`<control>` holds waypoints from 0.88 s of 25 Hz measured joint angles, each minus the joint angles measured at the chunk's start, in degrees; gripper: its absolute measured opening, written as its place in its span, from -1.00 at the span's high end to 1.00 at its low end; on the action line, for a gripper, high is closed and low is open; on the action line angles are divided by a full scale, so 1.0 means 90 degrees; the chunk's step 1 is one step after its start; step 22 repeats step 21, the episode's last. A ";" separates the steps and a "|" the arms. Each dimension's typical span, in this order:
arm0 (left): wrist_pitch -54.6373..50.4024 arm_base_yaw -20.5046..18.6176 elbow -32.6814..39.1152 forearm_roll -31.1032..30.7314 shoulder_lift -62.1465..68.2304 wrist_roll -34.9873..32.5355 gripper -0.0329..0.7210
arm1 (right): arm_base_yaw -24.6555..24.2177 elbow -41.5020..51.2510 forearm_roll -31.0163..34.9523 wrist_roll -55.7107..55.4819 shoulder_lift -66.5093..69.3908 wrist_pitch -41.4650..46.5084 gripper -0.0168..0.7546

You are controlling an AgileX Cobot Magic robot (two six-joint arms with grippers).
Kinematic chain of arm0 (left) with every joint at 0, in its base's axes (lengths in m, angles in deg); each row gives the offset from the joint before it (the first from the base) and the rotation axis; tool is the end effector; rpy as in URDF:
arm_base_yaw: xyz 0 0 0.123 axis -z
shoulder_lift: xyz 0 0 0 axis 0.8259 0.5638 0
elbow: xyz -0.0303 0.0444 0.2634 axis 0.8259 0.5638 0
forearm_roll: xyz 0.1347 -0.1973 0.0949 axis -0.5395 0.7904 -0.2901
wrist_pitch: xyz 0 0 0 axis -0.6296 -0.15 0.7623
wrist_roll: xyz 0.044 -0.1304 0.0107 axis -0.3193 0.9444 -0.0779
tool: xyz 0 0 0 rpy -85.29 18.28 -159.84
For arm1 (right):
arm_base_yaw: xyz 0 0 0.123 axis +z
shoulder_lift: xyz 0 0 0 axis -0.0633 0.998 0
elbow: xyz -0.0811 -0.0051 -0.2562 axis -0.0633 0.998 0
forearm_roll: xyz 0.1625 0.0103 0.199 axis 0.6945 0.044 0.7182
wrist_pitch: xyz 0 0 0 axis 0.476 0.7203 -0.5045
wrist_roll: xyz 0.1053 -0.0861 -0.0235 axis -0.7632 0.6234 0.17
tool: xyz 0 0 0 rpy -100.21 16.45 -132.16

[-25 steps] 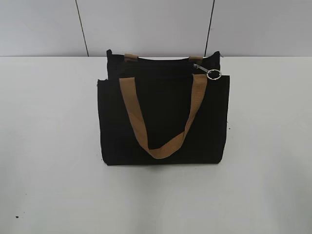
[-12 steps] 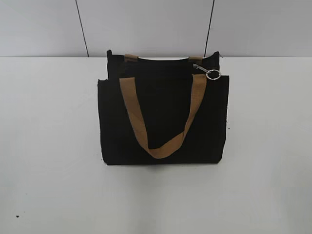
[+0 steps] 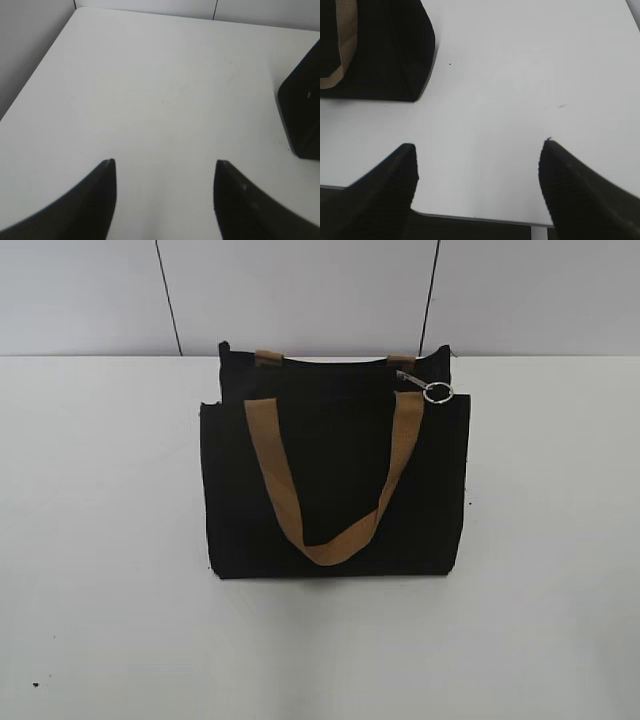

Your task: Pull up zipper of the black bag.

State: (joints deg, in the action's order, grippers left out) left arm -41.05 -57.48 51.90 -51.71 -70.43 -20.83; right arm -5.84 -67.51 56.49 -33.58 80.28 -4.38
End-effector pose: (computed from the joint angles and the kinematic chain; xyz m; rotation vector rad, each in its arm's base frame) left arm 0.0549 -0.0006 0.2673 -0.0472 2.0129 -0.0134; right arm 0.0557 0.0193 0.2502 -0.1338 2.0804 0.0931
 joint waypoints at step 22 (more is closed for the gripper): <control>0.0017 0.0020 0.0000 0.0000 -0.0036 0.0000 -0.16 | -0.0026 0.0000 0.0088 0.0000 0.0000 -0.0008 -0.54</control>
